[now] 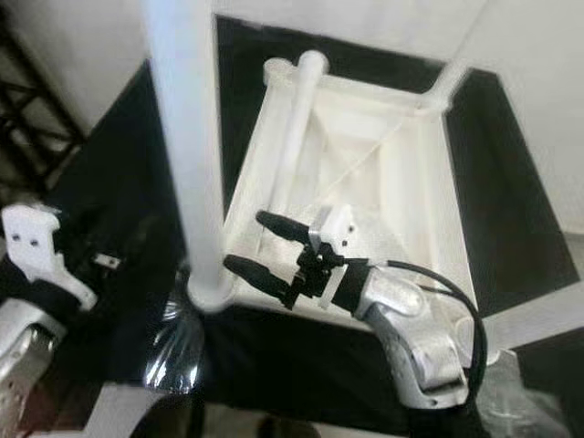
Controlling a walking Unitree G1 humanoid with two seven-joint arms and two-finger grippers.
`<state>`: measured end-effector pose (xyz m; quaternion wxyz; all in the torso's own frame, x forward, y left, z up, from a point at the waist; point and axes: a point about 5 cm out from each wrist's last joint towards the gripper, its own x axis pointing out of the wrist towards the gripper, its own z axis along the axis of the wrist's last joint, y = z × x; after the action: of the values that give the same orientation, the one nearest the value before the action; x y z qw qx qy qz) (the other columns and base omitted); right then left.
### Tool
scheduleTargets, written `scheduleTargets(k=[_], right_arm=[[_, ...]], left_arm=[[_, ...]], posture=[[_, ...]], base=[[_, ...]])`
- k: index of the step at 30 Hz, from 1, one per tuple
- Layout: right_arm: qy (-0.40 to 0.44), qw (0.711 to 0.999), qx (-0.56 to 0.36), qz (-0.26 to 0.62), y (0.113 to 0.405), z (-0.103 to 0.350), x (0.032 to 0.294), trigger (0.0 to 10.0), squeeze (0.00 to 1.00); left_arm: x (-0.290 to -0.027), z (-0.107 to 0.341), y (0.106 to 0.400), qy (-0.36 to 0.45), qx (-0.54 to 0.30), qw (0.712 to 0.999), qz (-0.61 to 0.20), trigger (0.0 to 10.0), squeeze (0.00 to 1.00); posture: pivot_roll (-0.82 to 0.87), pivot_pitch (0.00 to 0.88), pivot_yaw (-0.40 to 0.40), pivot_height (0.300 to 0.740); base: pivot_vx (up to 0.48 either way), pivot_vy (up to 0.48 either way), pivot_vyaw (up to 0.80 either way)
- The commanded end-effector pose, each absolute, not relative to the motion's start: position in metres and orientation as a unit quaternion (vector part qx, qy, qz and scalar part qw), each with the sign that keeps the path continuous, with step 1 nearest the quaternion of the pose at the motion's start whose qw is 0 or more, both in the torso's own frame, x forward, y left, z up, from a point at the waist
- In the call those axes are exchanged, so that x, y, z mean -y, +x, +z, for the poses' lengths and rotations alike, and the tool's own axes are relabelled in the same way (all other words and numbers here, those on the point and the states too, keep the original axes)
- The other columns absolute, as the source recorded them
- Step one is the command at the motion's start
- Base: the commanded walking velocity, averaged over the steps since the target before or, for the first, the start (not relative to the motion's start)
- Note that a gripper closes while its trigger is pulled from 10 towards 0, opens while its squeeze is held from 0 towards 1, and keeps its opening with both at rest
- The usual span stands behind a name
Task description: Building children table
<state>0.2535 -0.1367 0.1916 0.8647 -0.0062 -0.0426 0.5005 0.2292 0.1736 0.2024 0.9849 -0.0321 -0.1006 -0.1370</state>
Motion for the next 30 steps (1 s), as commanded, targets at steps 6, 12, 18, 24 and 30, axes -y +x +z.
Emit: scheduleTargets(k=[6,12,18,24,30], right_arm=[[-0.021,0.840,0.021,0.541,0.249,0.188,0.142,10.0,0.00],[-0.039,0.832,0.010,0.553,0.250,0.189,0.153,10.0,0.00],[-0.063,0.830,-0.003,0.555,0.250,0.189,0.163,10.0,0.00],[-0.082,0.835,-0.002,0.544,0.257,0.191,0.176,10.0,0.00],[-0.100,0.832,0.005,0.546,0.269,0.196,0.181,10.0,0.00]], left_arm=[[-0.169,0.199,0.227,-0.030,0.083,0.984,-0.151,10.0,0.00],[-0.166,0.199,0.226,-0.032,0.080,0.983,-0.160,10.0,0.00],[-0.164,0.199,0.224,-0.030,0.082,0.981,-0.171,10.0,0.00],[-0.155,0.198,0.221,-0.032,0.076,0.973,-0.214,10.0,0.00],[-0.146,0.196,0.217,-0.025,0.070,0.965,-0.253,10.0,0.00]], posture=[[0.08,0.222,-0.101,0.740],[0.08,0.224,-0.101,0.740],[0.09,0.222,-0.100,0.740],[0.09,0.214,-0.091,0.740],[0.09,0.211,-0.091,0.740]], base=[[0.000,0.480,0.00],[0.000,0.480,0.00],[0.000,0.000,0.00],[0.000,0.000,0.00],[0.000,0.000,0.00]])
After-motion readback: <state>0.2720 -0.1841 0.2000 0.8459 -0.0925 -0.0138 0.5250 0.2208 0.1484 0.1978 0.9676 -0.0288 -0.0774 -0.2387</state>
